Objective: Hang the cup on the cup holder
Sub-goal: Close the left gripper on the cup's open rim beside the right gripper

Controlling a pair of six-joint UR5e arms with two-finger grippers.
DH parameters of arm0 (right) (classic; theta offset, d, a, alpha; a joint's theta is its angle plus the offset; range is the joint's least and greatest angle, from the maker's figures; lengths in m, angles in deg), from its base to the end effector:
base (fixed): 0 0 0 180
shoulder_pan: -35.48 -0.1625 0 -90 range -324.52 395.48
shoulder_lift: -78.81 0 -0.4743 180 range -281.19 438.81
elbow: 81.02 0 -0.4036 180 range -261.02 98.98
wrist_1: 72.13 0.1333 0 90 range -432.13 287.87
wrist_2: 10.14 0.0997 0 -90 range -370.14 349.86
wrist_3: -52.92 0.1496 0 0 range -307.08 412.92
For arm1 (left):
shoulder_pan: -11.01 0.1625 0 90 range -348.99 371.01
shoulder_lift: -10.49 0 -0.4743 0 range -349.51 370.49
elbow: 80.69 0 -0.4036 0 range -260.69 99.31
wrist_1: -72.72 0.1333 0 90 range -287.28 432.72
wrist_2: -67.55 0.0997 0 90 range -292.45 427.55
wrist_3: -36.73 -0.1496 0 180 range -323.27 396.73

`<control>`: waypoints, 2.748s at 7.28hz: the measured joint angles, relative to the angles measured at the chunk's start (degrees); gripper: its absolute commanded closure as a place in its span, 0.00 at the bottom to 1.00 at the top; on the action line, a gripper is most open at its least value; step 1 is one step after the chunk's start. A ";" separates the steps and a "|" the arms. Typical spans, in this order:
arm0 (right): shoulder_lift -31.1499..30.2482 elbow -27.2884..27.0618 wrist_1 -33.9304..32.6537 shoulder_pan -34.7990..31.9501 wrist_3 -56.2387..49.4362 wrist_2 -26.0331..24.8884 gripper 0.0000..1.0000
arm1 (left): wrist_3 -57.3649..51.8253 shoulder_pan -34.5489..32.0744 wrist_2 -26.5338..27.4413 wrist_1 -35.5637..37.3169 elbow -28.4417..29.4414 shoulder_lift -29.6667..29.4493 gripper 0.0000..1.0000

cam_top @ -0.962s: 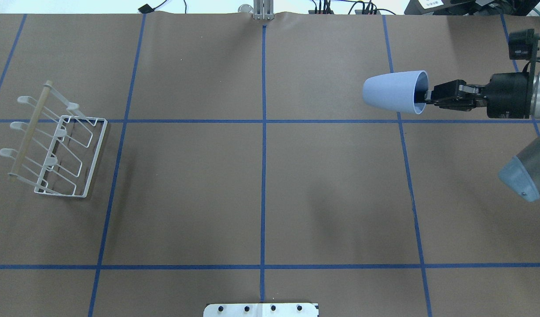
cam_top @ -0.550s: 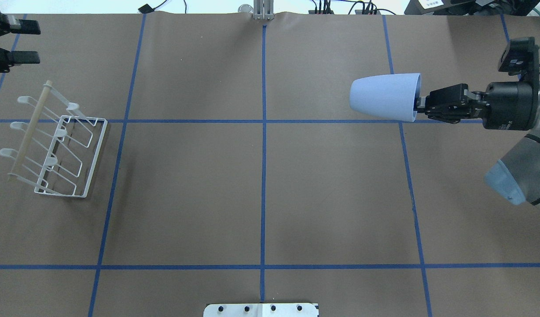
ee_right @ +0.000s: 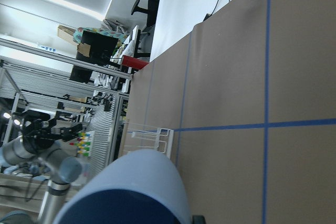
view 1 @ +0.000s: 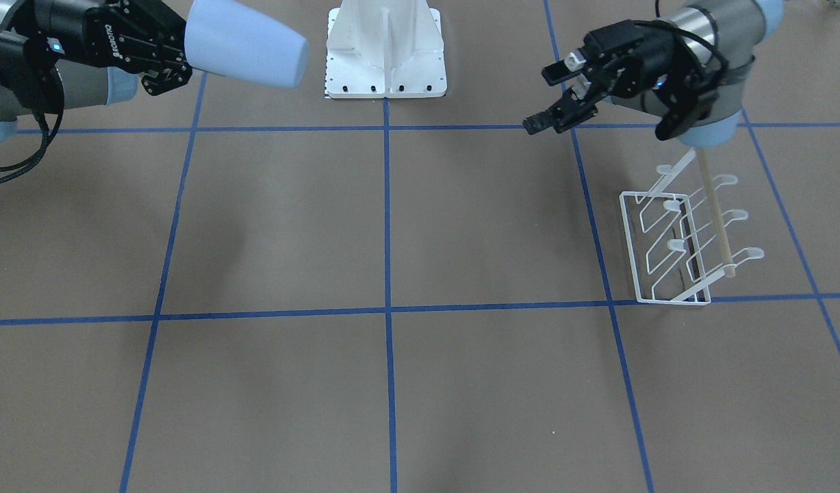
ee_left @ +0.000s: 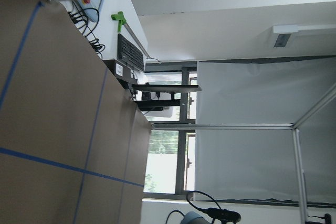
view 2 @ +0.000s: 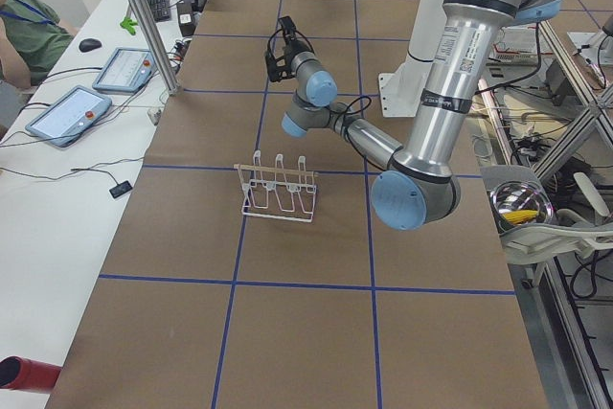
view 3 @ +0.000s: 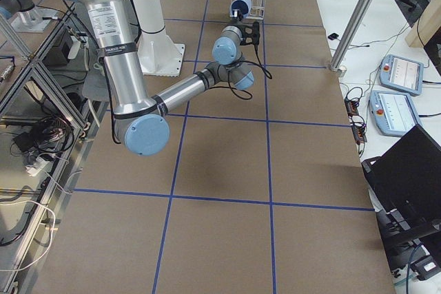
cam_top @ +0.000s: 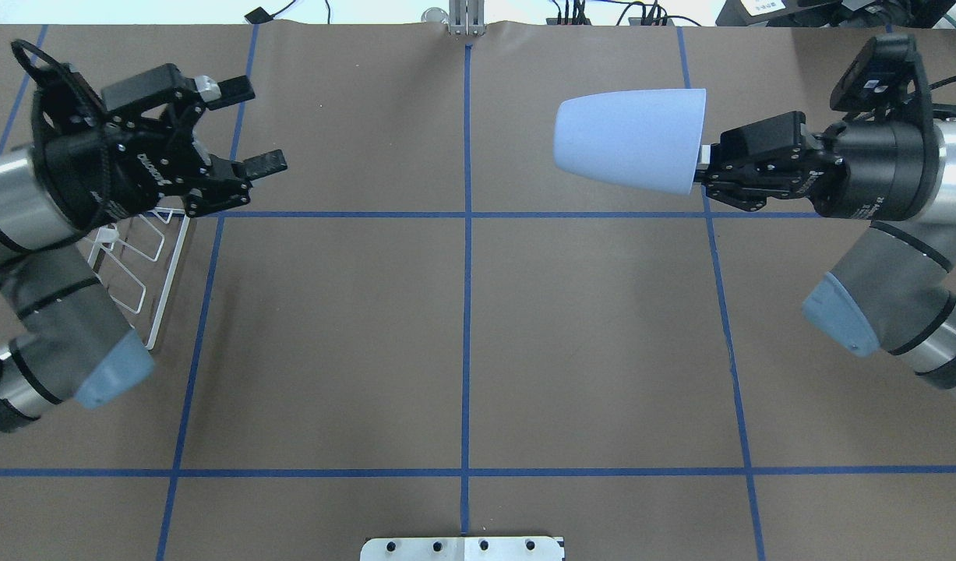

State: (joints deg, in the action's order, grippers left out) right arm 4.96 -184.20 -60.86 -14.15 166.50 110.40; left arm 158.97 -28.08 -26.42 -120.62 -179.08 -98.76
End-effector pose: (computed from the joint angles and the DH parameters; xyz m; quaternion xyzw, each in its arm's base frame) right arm -0.2911 -0.4308 0.2608 0.0903 -0.8787 0.0483 0.4663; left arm 0.3581 -0.4493 0.2499 0.0400 0.9086 -0.2161 0.3552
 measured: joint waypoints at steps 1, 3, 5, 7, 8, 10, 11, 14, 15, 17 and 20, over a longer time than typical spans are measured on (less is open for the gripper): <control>1.07 -0.69 0.04 2.21 0.22 -1.84 1.00 | 0.07 4.77 5.52 -0.18 -0.30 -2.39 0.02; 1.97 -1.29 0.06 4.86 0.30 -3.17 1.00 | 0.03 11.11 11.82 -0.15 -0.48 -6.16 0.02; 2.05 -1.31 0.05 6.65 0.17 -3.28 1.00 | 0.04 13.95 13.59 -0.12 -0.51 -8.16 0.02; 2.05 -1.31 -0.01 8.06 0.08 -3.32 1.00 | 0.09 15.00 13.94 -0.03 -0.46 -9.27 0.02; 2.05 -1.31 -0.02 8.65 0.07 -3.35 1.00 | 0.08 15.46 13.96 0.05 -0.39 -9.76 0.02; 2.05 -1.25 -0.02 9.83 0.07 -3.38 1.00 | 0.03 16.54 13.98 0.31 -0.07 -10.85 0.02; 2.05 -1.21 -0.02 10.46 0.07 -3.42 1.00 | 0.02 16.80 13.97 0.60 0.11 -11.26 0.02; 2.05 -0.82 -0.03 11.84 0.07 -3.75 1.00 | 0.02 17.21 13.91 0.93 0.08 -11.57 0.03; 2.05 -0.75 -0.02 12.03 0.04 -3.91 1.00 | 0.00 17.52 13.91 0.94 0.06 -11.55 0.03; 2.06 -0.72 -0.02 12.16 0.03 -4.34 1.00 | -0.06 18.34 13.91 0.94 0.02 -11.45 0.04; 2.13 -0.70 -0.08 12.26 -0.06 -4.75 1.00 | -0.07 18.64 13.91 0.89 -0.22 -11.36 0.23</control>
State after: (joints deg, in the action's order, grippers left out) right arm 7.09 -184.90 -60.94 -1.90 166.43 105.65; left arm 158.90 -9.43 -12.52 -119.73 -179.30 -110.13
